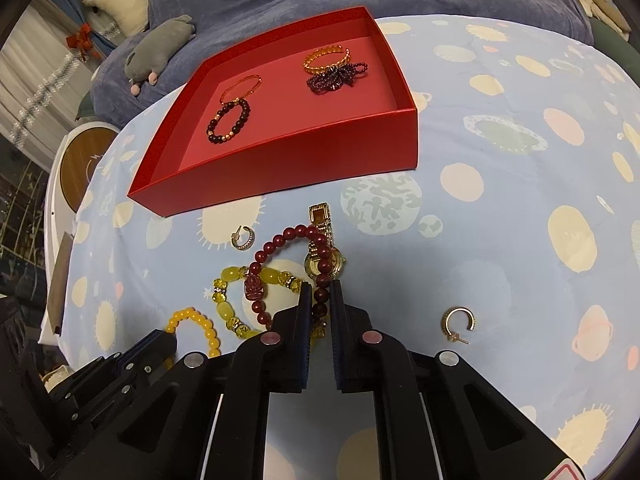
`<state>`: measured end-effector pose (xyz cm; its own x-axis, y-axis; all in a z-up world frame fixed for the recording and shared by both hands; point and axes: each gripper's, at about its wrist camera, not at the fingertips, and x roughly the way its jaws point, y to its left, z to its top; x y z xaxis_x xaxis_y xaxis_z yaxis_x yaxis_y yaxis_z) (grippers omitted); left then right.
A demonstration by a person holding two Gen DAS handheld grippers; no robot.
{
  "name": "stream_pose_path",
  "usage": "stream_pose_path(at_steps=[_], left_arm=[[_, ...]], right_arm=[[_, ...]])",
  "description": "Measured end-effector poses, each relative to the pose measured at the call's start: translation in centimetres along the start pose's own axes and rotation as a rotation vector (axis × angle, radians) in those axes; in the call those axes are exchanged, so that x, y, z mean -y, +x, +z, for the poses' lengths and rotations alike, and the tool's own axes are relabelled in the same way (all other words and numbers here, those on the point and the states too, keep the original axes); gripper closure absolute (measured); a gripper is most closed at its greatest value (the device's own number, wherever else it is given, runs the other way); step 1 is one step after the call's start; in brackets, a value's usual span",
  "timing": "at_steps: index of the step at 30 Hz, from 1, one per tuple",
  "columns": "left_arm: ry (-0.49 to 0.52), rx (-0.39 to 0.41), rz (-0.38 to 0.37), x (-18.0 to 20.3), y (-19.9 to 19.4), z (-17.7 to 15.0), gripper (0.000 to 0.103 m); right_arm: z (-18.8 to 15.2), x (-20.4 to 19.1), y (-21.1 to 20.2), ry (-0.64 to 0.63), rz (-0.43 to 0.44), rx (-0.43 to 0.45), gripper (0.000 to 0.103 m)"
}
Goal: Organize jewelry
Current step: 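Move the left tool onto the yellow amber bracelet while the right tool reaches the red bead bracelet, then grasp the red bead bracelet with the right tool while the left tool holds the amber bracelet, then carry both bracelets into the red box and open both tools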
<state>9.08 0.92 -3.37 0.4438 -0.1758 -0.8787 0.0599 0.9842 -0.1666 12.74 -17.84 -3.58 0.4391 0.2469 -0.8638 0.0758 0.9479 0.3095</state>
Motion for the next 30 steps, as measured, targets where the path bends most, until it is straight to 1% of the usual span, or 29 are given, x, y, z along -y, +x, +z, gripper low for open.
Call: stream_pose_path(at_steps=[6, 9, 15, 19, 25, 30], left_arm=[[-0.027, 0.015, -0.003, -0.5, -0.8, 0.0, 0.096], [-0.021, 0.022, -0.004, -0.5, -1.5, 0.2, 0.096], [-0.037, 0.047, -0.030, -0.6, -3.0, 0.8, 0.096], [-0.041, 0.069, -0.048, -0.4, -4.3, 1.5, 0.096], [-0.022, 0.112, -0.068, 0.5, -6.2, 3.8, 0.096], [-0.006, 0.156, -0.095, 1.4, -7.0, 7.1, 0.096]], right_arm=[[-0.5, 0.6, -2.6, 0.004, 0.020, 0.034, 0.096], [-0.7, 1.0, -3.9, 0.011, 0.028, 0.044, 0.096], [-1.1, 1.4, -6.2, 0.011, 0.026, 0.067, 0.096], [-0.7, 1.4, -7.5, 0.006, 0.027, 0.087, 0.096], [1.5, 0.9, -8.7, 0.005, 0.056, 0.129, 0.096], [4.9, -0.4, -9.2, -0.024, 0.075, 0.173, 0.096]])
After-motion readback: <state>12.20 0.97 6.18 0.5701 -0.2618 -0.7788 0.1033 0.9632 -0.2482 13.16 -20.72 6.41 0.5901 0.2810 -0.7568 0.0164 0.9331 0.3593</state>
